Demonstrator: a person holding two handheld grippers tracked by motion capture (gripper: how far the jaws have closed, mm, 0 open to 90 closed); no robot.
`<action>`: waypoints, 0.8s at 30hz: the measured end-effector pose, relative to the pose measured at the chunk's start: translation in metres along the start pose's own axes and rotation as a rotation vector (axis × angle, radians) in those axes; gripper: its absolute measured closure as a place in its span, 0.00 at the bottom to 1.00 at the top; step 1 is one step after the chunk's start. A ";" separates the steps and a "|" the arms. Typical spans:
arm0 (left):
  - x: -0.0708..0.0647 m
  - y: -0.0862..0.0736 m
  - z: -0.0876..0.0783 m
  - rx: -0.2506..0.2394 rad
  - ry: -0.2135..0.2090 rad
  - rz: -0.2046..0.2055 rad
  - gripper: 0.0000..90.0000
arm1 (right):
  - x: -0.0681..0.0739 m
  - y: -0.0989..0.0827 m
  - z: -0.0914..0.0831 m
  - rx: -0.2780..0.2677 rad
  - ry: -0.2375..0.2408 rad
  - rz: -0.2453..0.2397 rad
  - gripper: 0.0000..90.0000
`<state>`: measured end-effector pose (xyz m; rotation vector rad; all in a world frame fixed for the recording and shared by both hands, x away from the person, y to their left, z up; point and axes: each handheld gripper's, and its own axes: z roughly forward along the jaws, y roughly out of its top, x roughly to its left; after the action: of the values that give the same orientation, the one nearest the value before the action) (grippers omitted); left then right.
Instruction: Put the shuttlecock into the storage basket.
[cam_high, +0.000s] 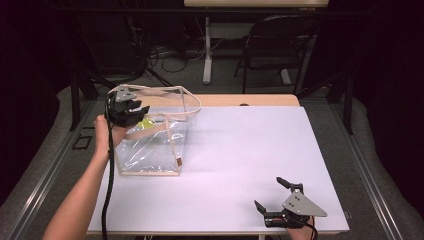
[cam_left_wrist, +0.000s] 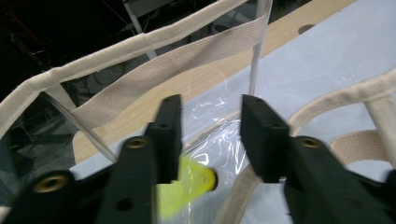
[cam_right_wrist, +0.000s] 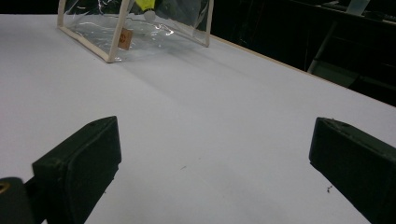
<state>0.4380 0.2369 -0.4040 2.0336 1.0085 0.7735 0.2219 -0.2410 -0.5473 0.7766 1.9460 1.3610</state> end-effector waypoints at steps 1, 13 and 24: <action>0.000 0.000 -0.001 -0.005 -0.003 -0.008 0.56 | 0.000 0.000 0.000 -0.001 0.000 -0.001 0.02; -0.008 -0.011 -0.019 -0.062 -0.008 -0.040 0.16 | -0.001 0.000 -0.001 0.001 0.003 0.002 0.02; -0.021 -0.023 -0.031 -0.124 -0.013 -0.049 0.00 | -0.002 -0.002 -0.001 -0.002 0.006 0.009 0.02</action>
<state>0.3945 0.2402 -0.4096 1.8988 0.9754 0.7768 0.2226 -0.2434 -0.5485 0.7828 1.9477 1.3715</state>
